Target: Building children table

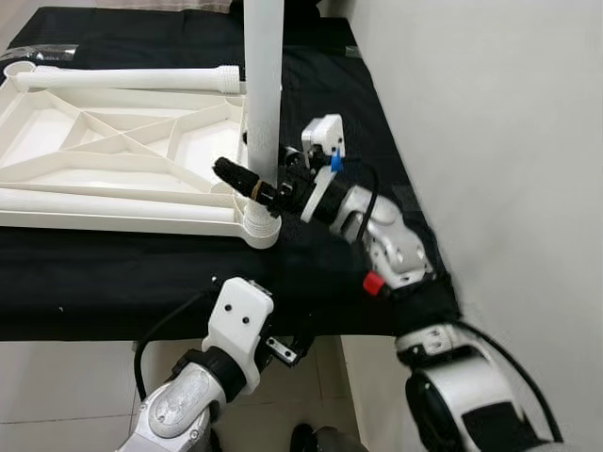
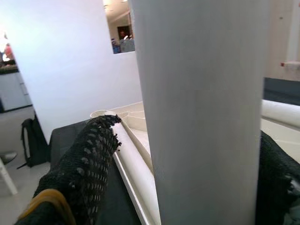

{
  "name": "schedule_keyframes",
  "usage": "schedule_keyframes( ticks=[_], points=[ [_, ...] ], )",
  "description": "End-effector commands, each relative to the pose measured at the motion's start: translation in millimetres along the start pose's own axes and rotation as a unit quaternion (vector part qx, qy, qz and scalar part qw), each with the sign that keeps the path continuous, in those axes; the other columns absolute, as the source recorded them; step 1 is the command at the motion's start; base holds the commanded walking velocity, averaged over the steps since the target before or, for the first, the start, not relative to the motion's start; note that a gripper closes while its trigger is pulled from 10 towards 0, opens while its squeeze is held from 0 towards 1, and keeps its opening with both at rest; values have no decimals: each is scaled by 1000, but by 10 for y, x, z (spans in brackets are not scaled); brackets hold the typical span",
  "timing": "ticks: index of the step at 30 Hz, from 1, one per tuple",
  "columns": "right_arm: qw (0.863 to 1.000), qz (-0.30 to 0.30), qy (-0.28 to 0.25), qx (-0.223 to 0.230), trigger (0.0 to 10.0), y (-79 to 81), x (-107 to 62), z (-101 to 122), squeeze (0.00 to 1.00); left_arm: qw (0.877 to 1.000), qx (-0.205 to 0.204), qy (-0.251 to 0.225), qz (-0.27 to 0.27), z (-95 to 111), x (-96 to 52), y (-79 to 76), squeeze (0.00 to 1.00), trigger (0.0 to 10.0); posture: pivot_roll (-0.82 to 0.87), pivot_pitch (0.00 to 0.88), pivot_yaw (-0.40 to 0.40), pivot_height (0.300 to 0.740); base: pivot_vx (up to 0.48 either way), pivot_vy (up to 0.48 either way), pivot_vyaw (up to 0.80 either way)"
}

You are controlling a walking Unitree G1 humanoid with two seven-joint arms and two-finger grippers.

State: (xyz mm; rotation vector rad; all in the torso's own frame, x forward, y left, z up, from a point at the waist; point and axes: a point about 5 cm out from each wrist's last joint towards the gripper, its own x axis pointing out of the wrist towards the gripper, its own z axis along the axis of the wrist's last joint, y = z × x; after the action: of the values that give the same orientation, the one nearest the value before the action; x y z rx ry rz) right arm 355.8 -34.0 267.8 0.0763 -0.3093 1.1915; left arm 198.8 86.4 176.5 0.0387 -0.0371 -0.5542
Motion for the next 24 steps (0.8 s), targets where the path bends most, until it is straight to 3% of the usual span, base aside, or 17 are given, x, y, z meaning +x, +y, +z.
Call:
schedule_keyframes(
  ticks=[1,7,15,16,17,24],
  points=[
    [999,31,7,15,10000,27,42,-17,0,1000,0,7,-1,-35,-9,-15,0,10000,124,162,-123,740,0,0,0],
    [998,59,35,8,10000,-70,95,15,0,1000,1,7,0,-29,-16,-16,0,10000,134,168,-129,740,0,0,0],
    [997,53,47,5,10000,-122,176,21,0,1000,0,7,0,-25,-17,-29,0,10000,136,171,-134,740,0,0,0],
    [997,53,49,4,6902,-123,185,15,0,1000,1,7,0,-25,-17,-29,0,10000,136,171,-134,740,0,0,0],
    [998,47,49,5,0,-131,190,6,0,1000,0,7,2,-24,-17,-28,0,10000,138,171,-137,740,0,0,0],
    [999,6,36,14,0,-186,137,-55,0,1000,0,8,5,-31,-21,-25,0,10000,132,169,-136,740,0,0,0]
  ],
)
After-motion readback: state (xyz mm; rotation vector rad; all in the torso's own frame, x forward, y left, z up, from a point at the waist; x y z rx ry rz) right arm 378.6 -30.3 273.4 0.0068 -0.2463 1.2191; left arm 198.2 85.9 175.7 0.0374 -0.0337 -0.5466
